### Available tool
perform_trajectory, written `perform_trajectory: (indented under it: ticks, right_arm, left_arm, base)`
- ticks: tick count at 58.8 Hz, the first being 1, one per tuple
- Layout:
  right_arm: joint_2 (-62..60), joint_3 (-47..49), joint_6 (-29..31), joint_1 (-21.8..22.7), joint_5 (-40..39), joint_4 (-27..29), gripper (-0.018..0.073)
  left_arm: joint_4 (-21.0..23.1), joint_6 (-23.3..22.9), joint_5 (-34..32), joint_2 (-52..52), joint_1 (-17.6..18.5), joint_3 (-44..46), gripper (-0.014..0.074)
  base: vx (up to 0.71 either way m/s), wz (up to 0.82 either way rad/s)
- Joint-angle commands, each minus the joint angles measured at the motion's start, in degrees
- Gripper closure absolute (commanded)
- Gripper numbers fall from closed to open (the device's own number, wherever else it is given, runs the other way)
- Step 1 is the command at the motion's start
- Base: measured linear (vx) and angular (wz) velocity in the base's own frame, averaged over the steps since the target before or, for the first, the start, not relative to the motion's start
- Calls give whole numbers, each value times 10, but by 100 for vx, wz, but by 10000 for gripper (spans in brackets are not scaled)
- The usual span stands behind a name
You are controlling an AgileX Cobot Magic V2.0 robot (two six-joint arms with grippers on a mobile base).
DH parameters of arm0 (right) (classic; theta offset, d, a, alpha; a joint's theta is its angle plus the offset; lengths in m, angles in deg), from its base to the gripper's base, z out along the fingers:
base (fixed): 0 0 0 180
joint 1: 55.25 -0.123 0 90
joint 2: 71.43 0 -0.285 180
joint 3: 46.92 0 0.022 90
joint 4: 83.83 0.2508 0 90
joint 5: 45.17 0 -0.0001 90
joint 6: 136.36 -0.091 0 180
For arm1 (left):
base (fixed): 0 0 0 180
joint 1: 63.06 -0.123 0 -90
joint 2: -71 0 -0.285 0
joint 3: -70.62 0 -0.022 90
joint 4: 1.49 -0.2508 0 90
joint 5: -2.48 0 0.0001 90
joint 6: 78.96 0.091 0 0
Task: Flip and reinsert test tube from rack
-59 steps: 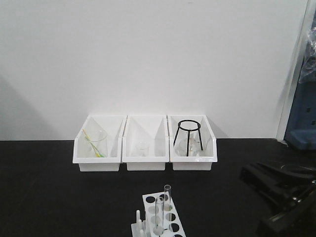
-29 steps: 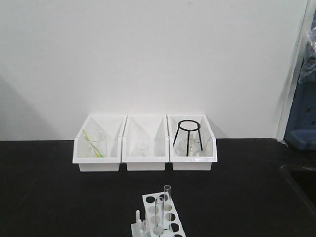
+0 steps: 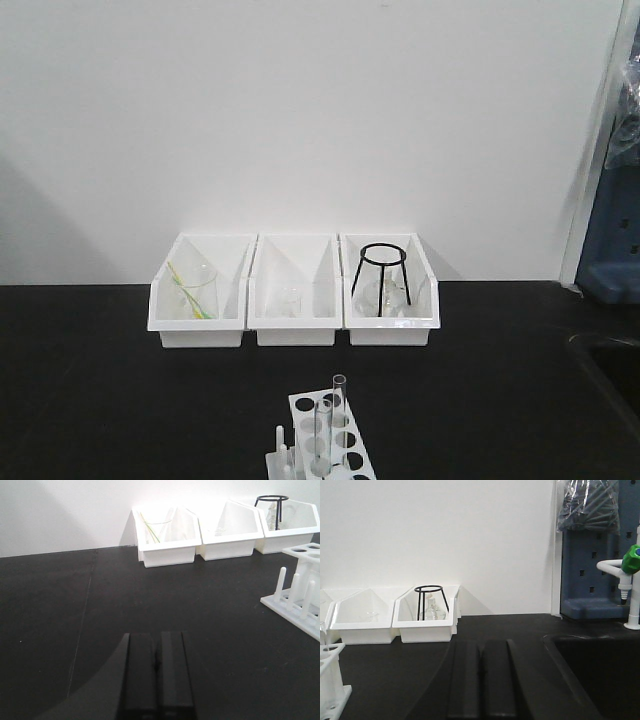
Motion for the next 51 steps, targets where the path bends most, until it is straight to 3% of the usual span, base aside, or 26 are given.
perform_trajectory:
  ticks: [1, 51]
  right_arm:
    - [-6, -2, 5, 4, -38, -3, 570]
    - [-8, -2, 5, 4, -37, -3, 570]
  left_arm:
    - [3, -5, -46, 5, 0, 2, 602]
    - [3, -5, -46, 5, 0, 2, 602]
  base:
    - [0, 0]
    - [0, 0]
